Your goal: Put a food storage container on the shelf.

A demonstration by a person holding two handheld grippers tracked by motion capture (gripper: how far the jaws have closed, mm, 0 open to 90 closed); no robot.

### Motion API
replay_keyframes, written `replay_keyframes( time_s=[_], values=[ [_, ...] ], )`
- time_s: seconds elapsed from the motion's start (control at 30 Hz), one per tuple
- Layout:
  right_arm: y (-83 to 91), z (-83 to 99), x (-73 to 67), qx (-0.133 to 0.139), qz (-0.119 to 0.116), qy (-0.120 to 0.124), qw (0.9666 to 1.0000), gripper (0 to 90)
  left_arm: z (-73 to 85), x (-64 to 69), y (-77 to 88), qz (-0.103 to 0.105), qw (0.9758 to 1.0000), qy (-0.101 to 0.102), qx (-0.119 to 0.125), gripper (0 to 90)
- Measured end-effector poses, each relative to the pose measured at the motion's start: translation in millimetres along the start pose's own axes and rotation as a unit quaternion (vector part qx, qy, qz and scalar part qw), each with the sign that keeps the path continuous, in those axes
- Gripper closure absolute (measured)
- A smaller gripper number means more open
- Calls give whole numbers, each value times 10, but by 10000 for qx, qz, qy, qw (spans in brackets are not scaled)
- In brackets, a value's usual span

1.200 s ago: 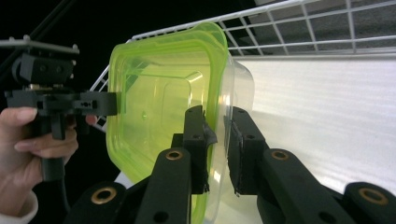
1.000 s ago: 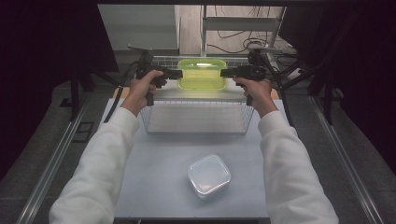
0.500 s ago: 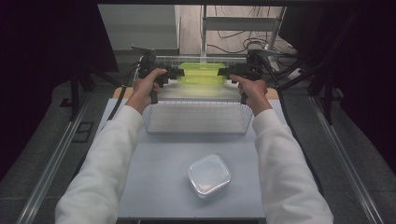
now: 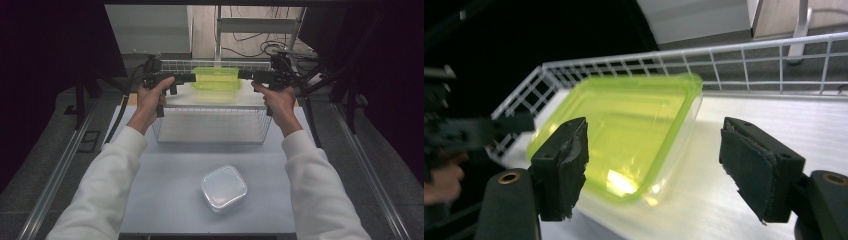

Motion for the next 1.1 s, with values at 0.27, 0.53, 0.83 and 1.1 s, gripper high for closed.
replay_keyframes(
  time_s=[0.27,0.53,0.83,1.1],
  values=[
    [331,380,-56,-223,-86,868,9959,266,355,307,385,-24,9984,-566,-60,233],
    [683,921,51,-495,-197,1151,9919,250,972,478,706,-208,9954,-904,-252,236],
    [921,1548,222,-789,-173,1264,9887,241,1682,393,858,-639,9919,-938,-574,238],
    [976,2121,265,-1200,-189,1283,9843,231,2118,382,823,-847,9868,-1049,-897,235]
  ],
)
Point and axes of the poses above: each handheld gripper's, and its own axes: y roughly backward along the jaws, z roughly out of its underside, x roughly to its right, the point moved 3 cm from there along -y, roughly forward along the jaws, and after that the axes turned 4 degrees about -y, right-handed, at the moved point
